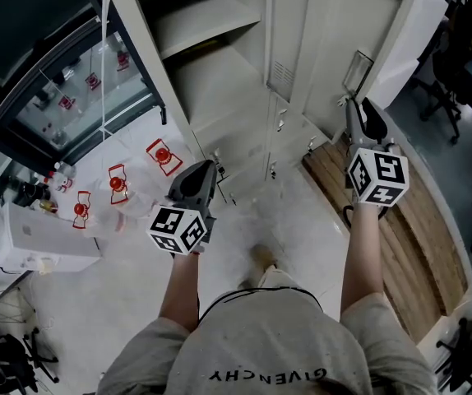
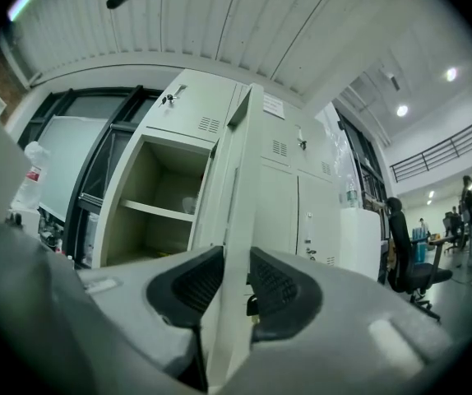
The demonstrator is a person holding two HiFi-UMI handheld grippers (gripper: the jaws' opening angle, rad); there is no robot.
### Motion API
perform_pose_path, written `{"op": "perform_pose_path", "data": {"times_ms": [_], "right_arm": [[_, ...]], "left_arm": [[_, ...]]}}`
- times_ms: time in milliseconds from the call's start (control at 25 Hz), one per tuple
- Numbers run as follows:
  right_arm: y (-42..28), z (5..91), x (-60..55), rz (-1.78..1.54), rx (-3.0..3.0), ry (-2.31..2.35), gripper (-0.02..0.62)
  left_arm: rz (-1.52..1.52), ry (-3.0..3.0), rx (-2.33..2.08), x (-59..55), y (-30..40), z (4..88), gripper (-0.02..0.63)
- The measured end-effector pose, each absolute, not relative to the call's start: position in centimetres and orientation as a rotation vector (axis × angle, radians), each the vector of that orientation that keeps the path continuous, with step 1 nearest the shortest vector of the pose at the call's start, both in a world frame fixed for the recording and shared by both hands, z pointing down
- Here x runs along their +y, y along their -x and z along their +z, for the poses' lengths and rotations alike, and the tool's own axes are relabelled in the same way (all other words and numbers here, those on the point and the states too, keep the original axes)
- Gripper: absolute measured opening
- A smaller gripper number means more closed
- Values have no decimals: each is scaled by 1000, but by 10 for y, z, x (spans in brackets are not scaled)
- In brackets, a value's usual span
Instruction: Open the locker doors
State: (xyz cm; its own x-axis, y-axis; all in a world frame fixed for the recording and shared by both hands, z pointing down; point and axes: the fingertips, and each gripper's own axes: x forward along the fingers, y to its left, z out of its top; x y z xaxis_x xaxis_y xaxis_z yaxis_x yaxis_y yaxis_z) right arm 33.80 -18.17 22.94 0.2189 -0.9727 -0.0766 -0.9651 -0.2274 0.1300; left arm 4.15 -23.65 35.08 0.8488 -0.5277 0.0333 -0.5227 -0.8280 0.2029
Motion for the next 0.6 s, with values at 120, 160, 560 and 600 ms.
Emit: {"op": "perform_pose_path", "data": {"times_ms": [120,160,560,600], "right_arm": [[-347,231,-183,-216,-1899,-2417,100],[-350,231,-184,-215,-1891,-2421,100],[-373,234,-193,-207,-1821,-2459,100],[-374,235,-193,-205,-1815,-2462,100]], "left_arm": [[-31,-2817,-809,-238,-45,354,-2],[-31,-2815,-808,-238,-46,355,-2],[-17,-2797,-828,-246,-46,361,-2],[-16,-2796,-831,-246,-45,362,-2]]}}
